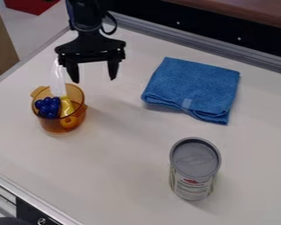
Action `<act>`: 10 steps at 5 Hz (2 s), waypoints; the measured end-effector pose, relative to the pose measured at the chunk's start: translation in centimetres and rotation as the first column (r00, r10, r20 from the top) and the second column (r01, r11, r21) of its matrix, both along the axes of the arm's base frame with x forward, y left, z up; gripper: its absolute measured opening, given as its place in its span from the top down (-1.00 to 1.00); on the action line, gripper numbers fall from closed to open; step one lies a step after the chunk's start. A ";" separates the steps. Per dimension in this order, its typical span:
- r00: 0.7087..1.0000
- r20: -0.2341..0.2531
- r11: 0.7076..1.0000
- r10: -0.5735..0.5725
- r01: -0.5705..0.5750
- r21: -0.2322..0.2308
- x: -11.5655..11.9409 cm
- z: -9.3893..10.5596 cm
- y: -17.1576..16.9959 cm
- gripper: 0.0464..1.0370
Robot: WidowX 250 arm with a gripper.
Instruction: Move the yellow pot to the silver can
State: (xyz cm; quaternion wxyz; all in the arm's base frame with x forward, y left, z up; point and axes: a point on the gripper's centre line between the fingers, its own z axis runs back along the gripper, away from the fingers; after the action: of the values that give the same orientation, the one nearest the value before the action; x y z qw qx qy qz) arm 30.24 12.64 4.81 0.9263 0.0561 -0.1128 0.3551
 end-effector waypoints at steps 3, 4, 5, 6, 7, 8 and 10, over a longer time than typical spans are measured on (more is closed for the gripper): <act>0.996 -0.034 0.994 0.080 -0.083 -0.075 -0.9 -1.9 0.9 -0.93; 0.994 -0.033 0.986 0.107 -0.110 -0.122 -0.7 -2.6 0.3 -0.93; 0.988 -0.045 0.978 0.146 -0.151 -0.144 -0.8 -3.2 0.1 -0.93; 0.978 -0.081 0.973 0.192 -0.201 -0.113 -0.7 -4.2 0.2 -0.93; 0.968 -0.110 0.963 0.225 -0.239 -0.127 -0.7 -4.7 0.2 -0.93; 0.963 -0.106 0.955 0.246 -0.260 -0.140 -0.7 -5.1 0.2 -0.93; 0.963 -0.106 0.956 0.248 -0.261 -0.137 -0.5 -5.9 0.3 -0.93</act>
State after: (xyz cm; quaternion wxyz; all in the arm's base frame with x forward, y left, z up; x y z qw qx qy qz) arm 29.72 12.89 -1.13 0.8785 0.0161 -0.0369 0.4761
